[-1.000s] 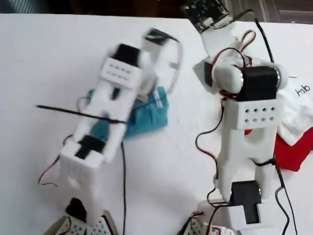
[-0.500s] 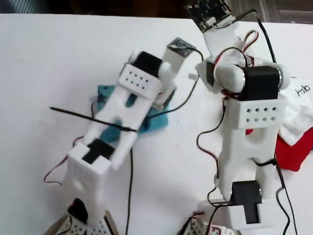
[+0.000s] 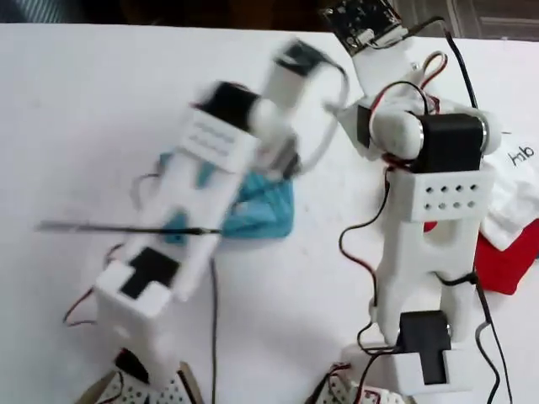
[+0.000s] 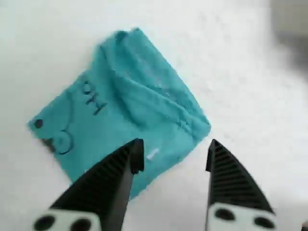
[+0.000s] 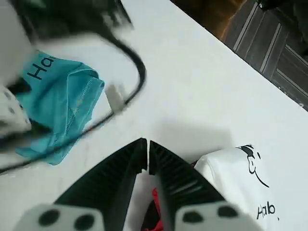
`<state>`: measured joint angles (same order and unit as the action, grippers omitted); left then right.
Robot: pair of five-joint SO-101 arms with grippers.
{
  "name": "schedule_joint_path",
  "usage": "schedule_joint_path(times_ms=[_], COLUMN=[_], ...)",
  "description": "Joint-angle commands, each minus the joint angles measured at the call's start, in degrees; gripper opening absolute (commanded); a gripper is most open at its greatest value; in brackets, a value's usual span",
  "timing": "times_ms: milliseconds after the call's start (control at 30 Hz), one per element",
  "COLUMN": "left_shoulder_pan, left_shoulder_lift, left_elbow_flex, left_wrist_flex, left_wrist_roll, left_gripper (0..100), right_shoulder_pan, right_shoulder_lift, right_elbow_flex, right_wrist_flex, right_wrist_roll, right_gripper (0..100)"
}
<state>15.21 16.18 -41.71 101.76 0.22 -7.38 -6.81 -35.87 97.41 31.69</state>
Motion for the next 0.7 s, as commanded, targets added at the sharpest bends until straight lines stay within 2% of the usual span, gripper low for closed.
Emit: schedule_joint_path(times_ms=[0, 100, 200, 400, 500, 667], left_shoulder_pan=[-16.9, -28.9, -36.0, -38.3, -38.5, -38.6], left_shoulder_lift=[-5.9, -6.1, -6.1, -6.0, -6.0, -6.0], left_elbow_flex=[-2.2, -0.7, 4.3, 17.9, 24.0, 31.7], left_wrist_flex=[0.5, 0.6, 0.6, -1.1, -4.3, -6.9], left_wrist_roll=[3.3, 3.0, 0.1, -0.7, 2.0, 3.0], left_gripper=[20, 11, 6, 6, 6, 6], right_shoulder_pan=[-0.1, -1.5, -5.1, -15.2, -18.9, -22.5], right_shoulder_lift=[-0.6, 1.5, 3.8, 10.6, 16.3, 26.3], right_elbow_flex=[0.4, 4.9, 9.8, 13.3, 13.2, 10.5], right_wrist_flex=[-1.4, -4.7, -8.6, -18.5, -21.2, -23.4], right_wrist_roll=[-0.2, -0.5, -0.5, -0.5, -1.1, -7.6], right_gripper=[1.8, 1.8, 1.8, 1.9, 2.1, 2.2])
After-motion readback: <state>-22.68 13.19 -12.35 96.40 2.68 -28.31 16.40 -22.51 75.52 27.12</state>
